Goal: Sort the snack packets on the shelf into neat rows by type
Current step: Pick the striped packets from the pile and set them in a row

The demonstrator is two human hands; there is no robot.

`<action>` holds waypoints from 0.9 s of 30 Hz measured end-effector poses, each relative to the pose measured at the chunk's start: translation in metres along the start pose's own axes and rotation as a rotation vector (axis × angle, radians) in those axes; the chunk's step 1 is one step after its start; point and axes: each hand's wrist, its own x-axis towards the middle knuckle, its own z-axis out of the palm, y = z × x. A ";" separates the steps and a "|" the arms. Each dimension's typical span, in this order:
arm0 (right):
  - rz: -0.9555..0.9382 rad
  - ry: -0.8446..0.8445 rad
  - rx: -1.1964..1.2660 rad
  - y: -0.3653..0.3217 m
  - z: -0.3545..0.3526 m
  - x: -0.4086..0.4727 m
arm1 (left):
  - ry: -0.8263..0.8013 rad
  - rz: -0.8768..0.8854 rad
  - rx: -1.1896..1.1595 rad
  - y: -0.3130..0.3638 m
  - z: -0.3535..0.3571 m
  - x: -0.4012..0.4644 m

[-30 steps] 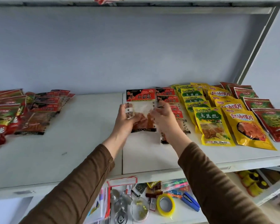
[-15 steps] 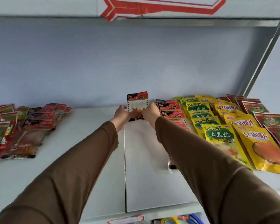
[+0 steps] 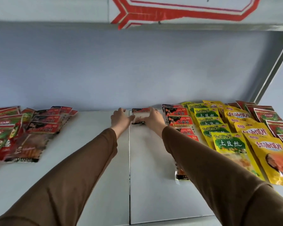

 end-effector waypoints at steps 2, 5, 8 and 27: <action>-0.087 0.022 -0.013 -0.012 0.000 -0.009 | 0.013 0.032 -0.007 -0.006 -0.015 -0.010; -0.217 0.018 0.024 -0.040 0.008 -0.031 | 0.076 0.096 0.030 -0.021 -0.041 -0.034; -0.363 -0.007 0.048 -0.072 0.022 -0.062 | 0.148 0.154 0.078 -0.043 -0.075 -0.065; -0.017 -0.187 0.371 -0.245 0.223 -0.134 | 0.169 0.255 -0.103 -0.241 -0.297 -0.127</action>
